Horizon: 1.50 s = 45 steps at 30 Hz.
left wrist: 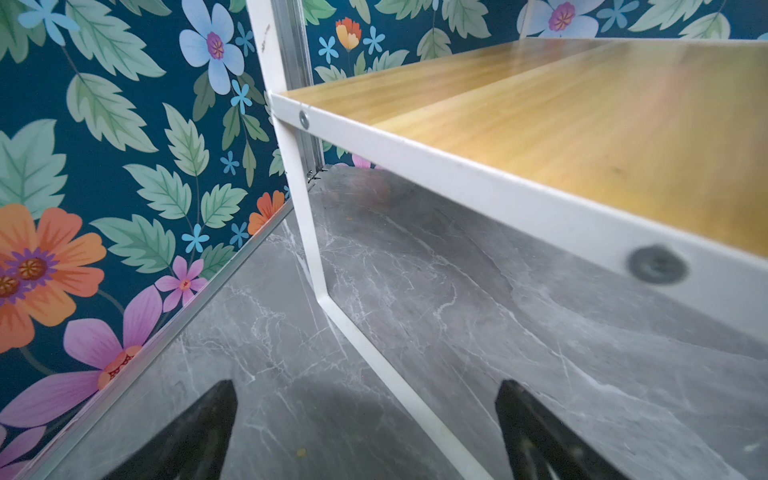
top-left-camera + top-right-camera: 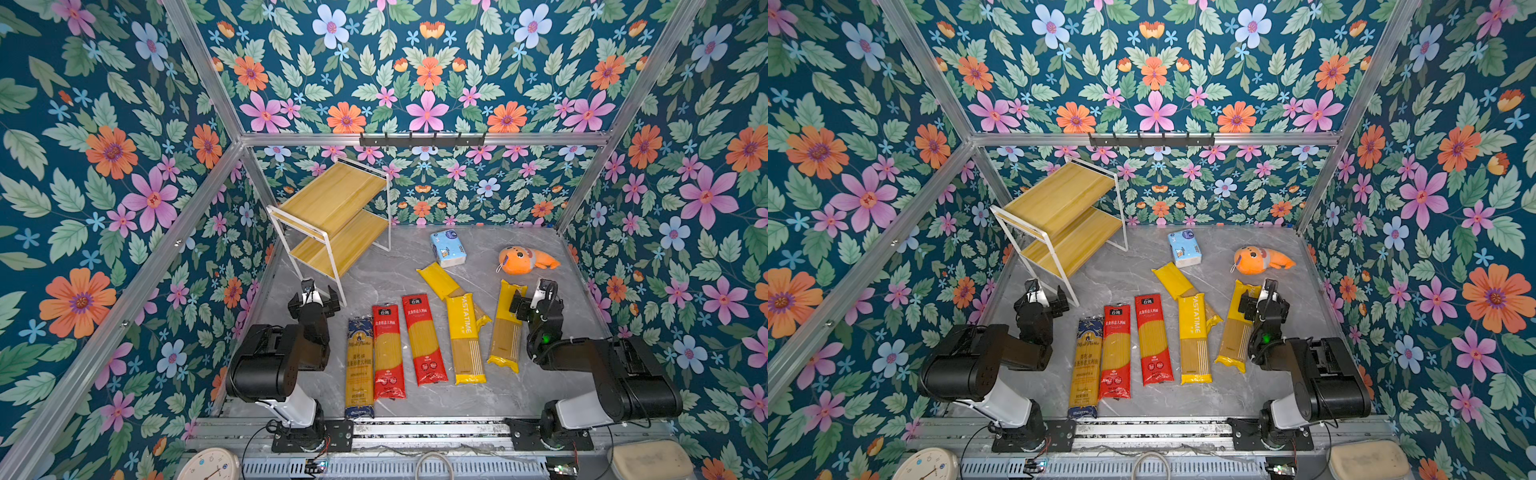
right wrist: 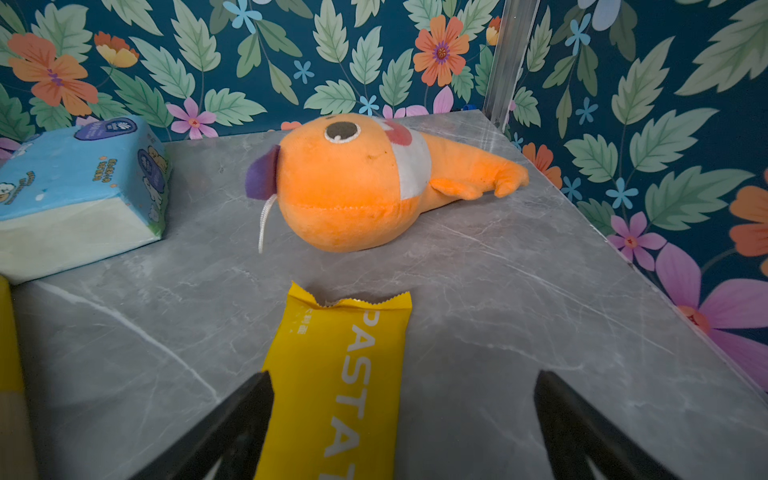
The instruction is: Place and organize the pasta boxes and bags onto the shelf
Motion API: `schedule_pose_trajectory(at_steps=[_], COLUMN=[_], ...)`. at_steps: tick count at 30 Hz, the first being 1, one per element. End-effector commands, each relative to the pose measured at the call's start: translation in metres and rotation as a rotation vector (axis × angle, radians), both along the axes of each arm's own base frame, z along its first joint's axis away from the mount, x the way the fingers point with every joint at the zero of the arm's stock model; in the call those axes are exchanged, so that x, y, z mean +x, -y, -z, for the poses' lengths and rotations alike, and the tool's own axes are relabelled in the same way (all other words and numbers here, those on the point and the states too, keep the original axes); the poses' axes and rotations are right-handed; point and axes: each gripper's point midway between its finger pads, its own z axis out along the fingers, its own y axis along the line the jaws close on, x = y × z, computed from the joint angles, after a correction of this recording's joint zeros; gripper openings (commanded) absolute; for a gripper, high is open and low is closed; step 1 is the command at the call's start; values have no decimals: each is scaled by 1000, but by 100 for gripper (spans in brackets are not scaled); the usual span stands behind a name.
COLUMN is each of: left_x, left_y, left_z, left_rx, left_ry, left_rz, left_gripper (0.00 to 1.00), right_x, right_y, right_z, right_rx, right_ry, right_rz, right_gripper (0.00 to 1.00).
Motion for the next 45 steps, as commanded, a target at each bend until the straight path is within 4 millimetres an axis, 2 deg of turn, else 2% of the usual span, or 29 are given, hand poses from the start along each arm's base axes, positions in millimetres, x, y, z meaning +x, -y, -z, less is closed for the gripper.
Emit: schedule_pose_trajectory(at_steps=[1,6,13,18,21,23,25,27,28,29,30,33,37,40,43,45], left_x=[-4,-21,-34,-49,-55,-58,-60,-54,-53,-54,-54,-60,-75,-85,-91,-93], left_y=[-2,-19,-11,-16,-16,-14,-9,12,19,24,28,27,29,44,70,91], left_z=[-14,-37,-43,-59,-68,-72,-76,-81,-82,-84,-88,-87,-80,-74,-69,-62], left_rx=[15,-21,-139,-214,-246,-283,-348,-375,-386,-395,-397,-413,-440,-442,-444,-457], left_ry=[30,35,-47,-34,-52,-67,-77,-100,-118,-141,-153,-205,-237,-249,-270,-297], left_rz=[-27,-170,-177,-221,-233,-229,-212,-88,-50,-24,0,-21,-63,-55,-19,16], left_gripper=[100,100,100,100,100,100,100,100,100,99,95,82,77,76,76,76], right_x=[0,-1,2,0,-3,-11,-20,-25,-26,-26,-28,-33,-42,-52,-65,-76], right_y=[0,-2,-1,-8,-9,-15,-38,-60,-77,-93,-98,-100,-125,-154,-187,-218], right_z=[-11,-15,-15,-43,-68,-71,-65,-60,-60,-61,-59,-49,-44,-43,-44,-42], right_rx=[-11,-26,-2,-25,-39,15,189,365,425,459,470,530,587,578,566,581], right_ry=[42,69,38,-10,-52,-149,-276,-346,-368,-372,-377,-393,-471,-547,-590,-632], right_rz=[12,9,1,-20,68,117,57,6,-76,-173,-200,-172,-211,-262,-330,-394], right_gripper=[99,99,99,99,99,99,99,99,98,92,86,80,77,75,74,73])
